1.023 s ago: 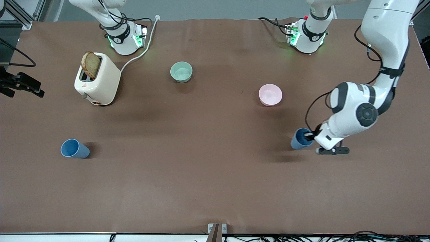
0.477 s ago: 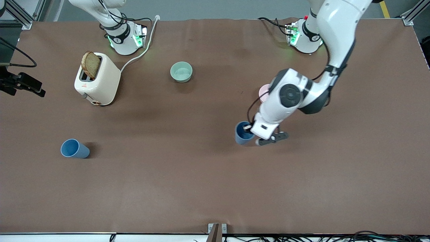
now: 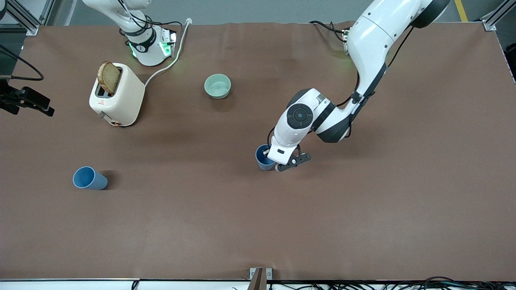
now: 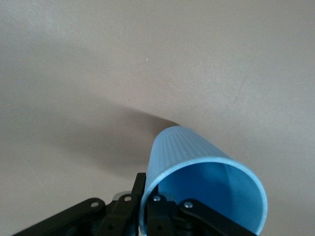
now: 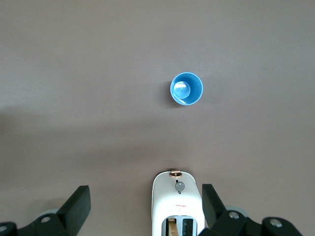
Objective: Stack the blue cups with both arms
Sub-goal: 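Carry the blue cup to the table middle and set it down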
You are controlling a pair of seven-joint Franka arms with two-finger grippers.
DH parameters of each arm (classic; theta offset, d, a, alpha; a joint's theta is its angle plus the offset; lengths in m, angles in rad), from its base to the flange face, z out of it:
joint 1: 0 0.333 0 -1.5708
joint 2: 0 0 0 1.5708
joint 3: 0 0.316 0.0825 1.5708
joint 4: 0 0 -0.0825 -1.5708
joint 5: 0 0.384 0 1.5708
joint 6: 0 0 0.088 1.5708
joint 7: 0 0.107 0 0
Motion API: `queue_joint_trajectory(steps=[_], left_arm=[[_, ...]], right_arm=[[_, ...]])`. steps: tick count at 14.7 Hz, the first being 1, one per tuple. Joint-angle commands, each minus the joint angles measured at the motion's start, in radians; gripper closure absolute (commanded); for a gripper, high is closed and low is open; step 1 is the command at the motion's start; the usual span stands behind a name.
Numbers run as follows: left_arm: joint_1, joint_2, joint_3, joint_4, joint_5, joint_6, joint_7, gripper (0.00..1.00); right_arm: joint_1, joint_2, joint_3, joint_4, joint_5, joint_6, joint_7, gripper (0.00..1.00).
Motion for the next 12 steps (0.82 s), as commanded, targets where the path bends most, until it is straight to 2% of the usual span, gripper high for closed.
queue_joint_trajectory(steps=[1,2,3,5,9,12], left_arm=[[-0.004,0.007,0.007,0.028,0.023,-0.002,-0.016,0.52],[-0.004,0.002,0.008,0.028,0.023,-0.002,-0.019,0.14],[-0.001,-0.007,0.010,0.028,0.026,-0.008,-0.018,0.00],[0.013,-0.062,0.016,0.031,0.033,-0.047,-0.013,0.00],[0.073,-0.151,0.024,0.176,0.035,-0.341,0.016,0.00],[0.143,-0.226,0.022,0.210,0.035,-0.452,0.124,0.00]], right_arm=[[0.004,0.004,-0.004,0.013,0.003,-0.006,0.012,0.00],[0.004,0.004,-0.004,0.013,0.003,-0.006,0.012,0.00],[0.004,0.004,-0.004,0.013,0.003,-0.006,0.012,0.00],[0.004,0.004,-0.004,0.013,0.003,-0.006,0.011,0.00],[0.003,0.004,-0.004,0.011,0.003,-0.006,0.009,0.00],[0.003,0.004,-0.004,0.011,0.003,-0.006,0.009,0.00]])
